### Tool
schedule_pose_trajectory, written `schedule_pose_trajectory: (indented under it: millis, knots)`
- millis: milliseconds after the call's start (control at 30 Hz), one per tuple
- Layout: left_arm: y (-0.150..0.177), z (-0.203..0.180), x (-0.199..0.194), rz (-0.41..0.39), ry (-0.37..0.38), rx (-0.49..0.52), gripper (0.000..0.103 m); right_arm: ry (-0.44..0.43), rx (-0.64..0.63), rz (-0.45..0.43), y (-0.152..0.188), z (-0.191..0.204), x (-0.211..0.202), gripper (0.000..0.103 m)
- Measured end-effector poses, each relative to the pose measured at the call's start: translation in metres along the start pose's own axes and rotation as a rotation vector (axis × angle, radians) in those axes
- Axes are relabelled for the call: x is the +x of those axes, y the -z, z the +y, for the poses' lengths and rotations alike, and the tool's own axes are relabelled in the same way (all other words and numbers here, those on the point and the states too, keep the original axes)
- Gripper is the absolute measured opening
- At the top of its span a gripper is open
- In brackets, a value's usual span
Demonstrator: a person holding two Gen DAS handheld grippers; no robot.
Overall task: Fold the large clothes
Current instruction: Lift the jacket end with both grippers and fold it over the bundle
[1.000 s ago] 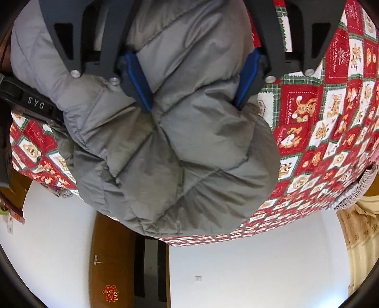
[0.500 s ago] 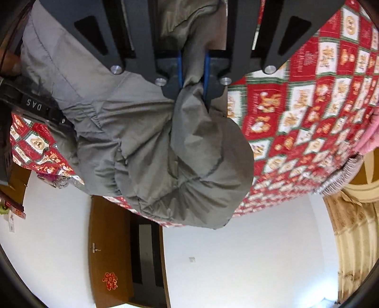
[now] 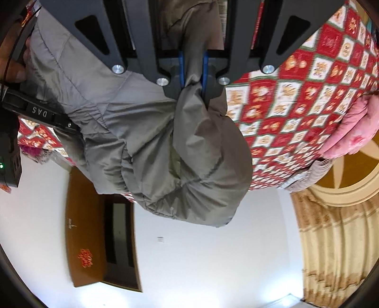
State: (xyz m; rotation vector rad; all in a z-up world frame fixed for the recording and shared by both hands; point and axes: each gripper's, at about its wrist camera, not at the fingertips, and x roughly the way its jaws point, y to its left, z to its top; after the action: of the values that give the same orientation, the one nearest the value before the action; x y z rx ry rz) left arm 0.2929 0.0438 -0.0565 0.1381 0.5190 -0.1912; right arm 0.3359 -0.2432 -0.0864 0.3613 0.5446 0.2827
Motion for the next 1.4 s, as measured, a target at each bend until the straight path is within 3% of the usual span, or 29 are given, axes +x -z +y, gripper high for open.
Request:
schedule_pose_trajectory:
  millis: [367,667,1400]
  knots:
    - [0.020,0.074,-0.018,0.003,-0.096,-0.086,0.011,-0.104,-0.099,0.064,0.007,0.083,0.049,0.008]
    - [0.034,0.111,-0.030,0.009,-0.148,-0.110,0.011,-0.150,-0.162,0.106,0.010,0.129,0.074,0.008]
    - [0.068,0.159,-0.010,0.095,-0.194,-0.127,0.011,-0.183,-0.232,0.225,0.037,0.181,0.130,0.008]
